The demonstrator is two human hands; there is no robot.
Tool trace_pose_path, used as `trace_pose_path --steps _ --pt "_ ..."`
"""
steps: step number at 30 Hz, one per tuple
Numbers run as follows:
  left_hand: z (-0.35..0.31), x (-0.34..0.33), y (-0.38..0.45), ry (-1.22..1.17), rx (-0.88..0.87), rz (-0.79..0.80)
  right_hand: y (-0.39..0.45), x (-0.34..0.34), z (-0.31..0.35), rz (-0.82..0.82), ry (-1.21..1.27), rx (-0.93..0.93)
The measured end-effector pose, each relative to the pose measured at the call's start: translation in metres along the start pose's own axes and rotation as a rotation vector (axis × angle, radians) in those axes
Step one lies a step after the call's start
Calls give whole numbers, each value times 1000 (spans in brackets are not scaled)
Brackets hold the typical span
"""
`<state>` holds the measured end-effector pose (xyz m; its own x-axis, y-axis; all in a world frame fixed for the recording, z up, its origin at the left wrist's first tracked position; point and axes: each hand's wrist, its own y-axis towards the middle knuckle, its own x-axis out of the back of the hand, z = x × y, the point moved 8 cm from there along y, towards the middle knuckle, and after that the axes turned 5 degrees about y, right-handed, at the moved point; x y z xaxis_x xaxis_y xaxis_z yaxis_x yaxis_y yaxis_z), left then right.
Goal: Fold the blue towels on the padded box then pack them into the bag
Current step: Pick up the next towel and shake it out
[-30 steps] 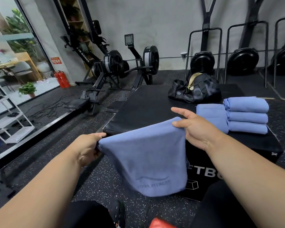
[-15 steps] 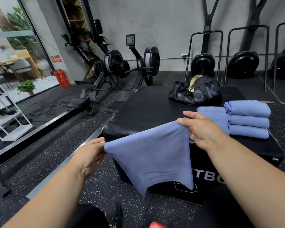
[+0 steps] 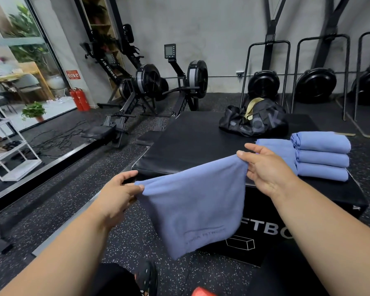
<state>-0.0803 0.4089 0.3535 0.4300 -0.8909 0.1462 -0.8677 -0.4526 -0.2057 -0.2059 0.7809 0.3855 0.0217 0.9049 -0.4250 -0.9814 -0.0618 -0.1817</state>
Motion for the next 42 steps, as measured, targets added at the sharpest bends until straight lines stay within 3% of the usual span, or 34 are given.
trace_pose_path --steps 7,10,16,19,23,28,31,35,40,42 --pt "-1 17 -2 18 92 -155 3 4 5 -14 28 7" --pt "-4 11 -8 -68 119 -120 3 5 2 -12 29 5" --pt "-28 -7 -23 -457 55 -9 2 2 12 2 33 29" --pt "-39 -8 -22 -497 11 -13 -2 -6 21 50 -48 100" --pt "-46 -12 -23 -434 -16 -8 -17 -27 1 223 -309 72" --pt "-45 2 -24 -244 -26 -87 -23 -15 36 146 -444 440" --pt "-51 12 -23 -220 -63 -127 -22 -15 31 200 -594 513" --pt "-65 14 -25 -175 -151 -65 -15 -18 16 388 -729 420" --pt "-78 17 -29 189 -310 -14 -13 -15 13 511 -864 305" --pt "-77 12 -30 201 -318 28 -11 -15 8 518 -900 253"
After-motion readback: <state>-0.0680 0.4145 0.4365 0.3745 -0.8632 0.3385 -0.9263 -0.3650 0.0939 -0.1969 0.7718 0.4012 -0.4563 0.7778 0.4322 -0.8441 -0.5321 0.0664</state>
